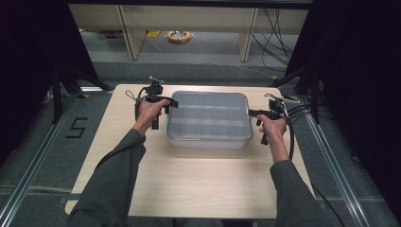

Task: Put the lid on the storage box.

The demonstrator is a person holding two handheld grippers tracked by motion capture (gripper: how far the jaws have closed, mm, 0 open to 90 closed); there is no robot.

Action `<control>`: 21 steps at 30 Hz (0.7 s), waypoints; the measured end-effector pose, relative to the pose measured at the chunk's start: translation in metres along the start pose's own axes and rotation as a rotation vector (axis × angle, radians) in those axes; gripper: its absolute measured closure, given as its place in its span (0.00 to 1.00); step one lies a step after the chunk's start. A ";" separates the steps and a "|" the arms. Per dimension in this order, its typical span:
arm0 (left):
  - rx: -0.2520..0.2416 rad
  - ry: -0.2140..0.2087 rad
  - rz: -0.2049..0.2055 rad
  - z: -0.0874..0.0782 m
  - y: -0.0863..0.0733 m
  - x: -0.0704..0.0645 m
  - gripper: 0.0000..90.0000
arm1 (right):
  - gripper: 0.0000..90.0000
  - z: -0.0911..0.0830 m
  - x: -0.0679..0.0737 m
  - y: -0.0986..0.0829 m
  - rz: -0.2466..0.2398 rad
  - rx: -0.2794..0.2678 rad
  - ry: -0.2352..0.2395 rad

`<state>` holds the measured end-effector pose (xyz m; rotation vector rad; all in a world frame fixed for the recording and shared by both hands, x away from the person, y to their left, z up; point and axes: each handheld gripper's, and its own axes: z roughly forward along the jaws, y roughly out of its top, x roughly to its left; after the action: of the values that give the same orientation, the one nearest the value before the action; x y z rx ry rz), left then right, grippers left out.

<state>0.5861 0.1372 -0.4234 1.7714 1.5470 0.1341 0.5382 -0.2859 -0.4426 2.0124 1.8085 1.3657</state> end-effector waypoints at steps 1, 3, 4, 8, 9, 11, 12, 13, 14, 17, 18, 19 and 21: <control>0.001 0.000 0.011 -0.001 0.000 0.001 0.59 | 0.82 0.000 0.000 0.000 0.000 0.000 0.000; -0.001 -0.001 0.007 -0.004 0.000 0.001 0.57 | 0.82 -0.001 0.003 0.000 0.035 0.015 0.009; 0.006 -0.006 0.001 -0.006 0.000 0.003 0.56 | 0.82 -0.001 0.002 0.000 0.028 0.009 0.004; 0.006 -0.004 0.001 -0.008 -0.001 0.007 0.56 | 0.82 -0.001 0.002 0.000 0.026 0.010 0.004; 0.011 -0.008 -0.009 -0.009 -0.003 0.009 0.55 | 0.82 -0.002 0.002 0.000 0.023 0.011 0.003; 0.012 -0.011 -0.015 -0.010 -0.004 0.012 0.55 | 0.82 -0.002 0.002 0.000 0.027 0.012 0.004; 0.016 -0.016 -0.014 -0.011 -0.004 0.012 0.54 | 0.82 -0.001 0.002 0.000 0.027 0.012 0.001; 0.016 -0.016 -0.014 -0.011 -0.004 0.012 0.54 | 0.82 -0.001 0.002 0.000 0.027 0.012 0.001; 0.019 -0.019 -0.017 -0.012 -0.005 0.014 0.53 | 0.82 -0.002 0.002 0.000 0.026 0.013 -0.006; 0.022 -0.025 -0.021 -0.014 -0.006 0.016 0.52 | 0.82 -0.002 0.003 0.001 0.007 0.019 -0.013; 0.023 -0.027 -0.023 -0.015 -0.007 0.017 0.52 | 0.82 -0.002 0.004 0.001 0.015 0.022 -0.013; 0.023 -0.027 -0.023 -0.015 -0.007 0.017 0.52 | 0.82 -0.002 0.004 0.001 0.015 0.022 -0.013; 0.025 -0.028 -0.021 -0.016 -0.008 0.018 0.52 | 0.82 -0.002 0.004 0.001 0.009 0.022 -0.022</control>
<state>0.5760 0.1605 -0.4236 1.7691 1.5529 0.0792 0.5372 -0.2839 -0.4390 2.0402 1.8151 1.3262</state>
